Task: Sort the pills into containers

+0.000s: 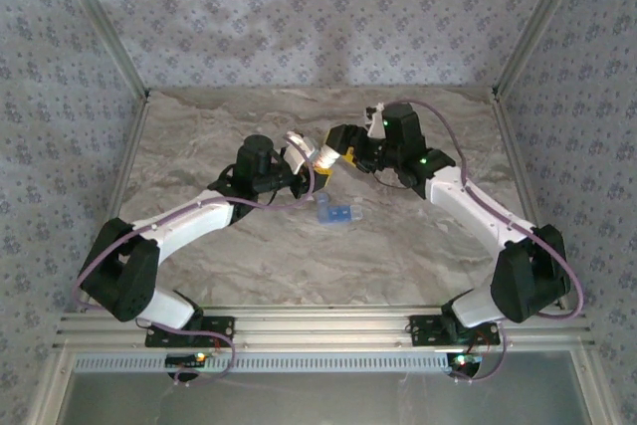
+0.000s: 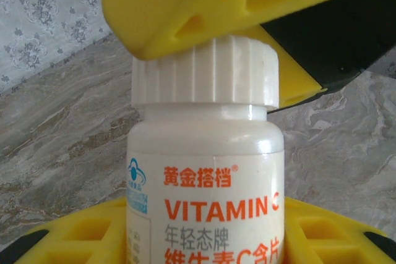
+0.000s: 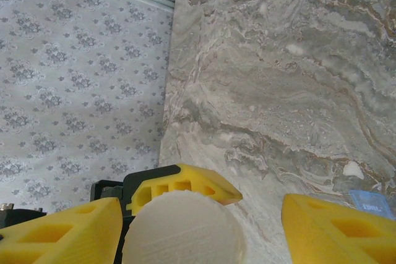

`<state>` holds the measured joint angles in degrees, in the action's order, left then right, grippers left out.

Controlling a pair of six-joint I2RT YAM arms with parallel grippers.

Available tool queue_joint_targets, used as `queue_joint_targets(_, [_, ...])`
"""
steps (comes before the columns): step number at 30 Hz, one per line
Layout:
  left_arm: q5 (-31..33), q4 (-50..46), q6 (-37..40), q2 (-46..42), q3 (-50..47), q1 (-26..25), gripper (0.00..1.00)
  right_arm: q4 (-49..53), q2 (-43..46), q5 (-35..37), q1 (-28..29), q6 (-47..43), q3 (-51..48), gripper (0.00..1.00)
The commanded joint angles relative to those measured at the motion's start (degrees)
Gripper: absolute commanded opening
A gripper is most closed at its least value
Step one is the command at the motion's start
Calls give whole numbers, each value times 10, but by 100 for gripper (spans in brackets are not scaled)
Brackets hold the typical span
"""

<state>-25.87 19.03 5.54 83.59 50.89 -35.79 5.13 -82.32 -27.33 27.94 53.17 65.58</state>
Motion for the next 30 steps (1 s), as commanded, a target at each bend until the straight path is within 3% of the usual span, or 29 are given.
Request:
queue_joint_targets(1, [-2, 7, 4, 0, 19, -4, 0, 1, -5, 7, 6, 1, 20, 68])
queue_joint_targets(10, [-2, 13, -5, 0, 21, -4, 0, 14, -8, -3, 9, -24, 23, 46])
queue_joint_targets(15, [-26, 20, -22, -7, 21, -3, 0, 15, -24, -58, -3, -91, 23, 37])
queue_joint_targets(20, [-76, 57, -74, -21, 19, 4, 0, -55, -11, -134, -17, -209, 0, 39])
queue_joint_targets(23, [-92, 92, -115, -28, 12, 8, 0, -98, -6, -172, -25, -201, -18, 39])
queue_joint_targets(28, [-91, 152, -163, -23, -2, 15, 0, -119, 6, -168, -26, -190, -27, 40])
queue_joint_targets(30, [-90, 145, -160, -17, 2, 16, 0, -115, 8, -164, -27, -183, -22, 44])
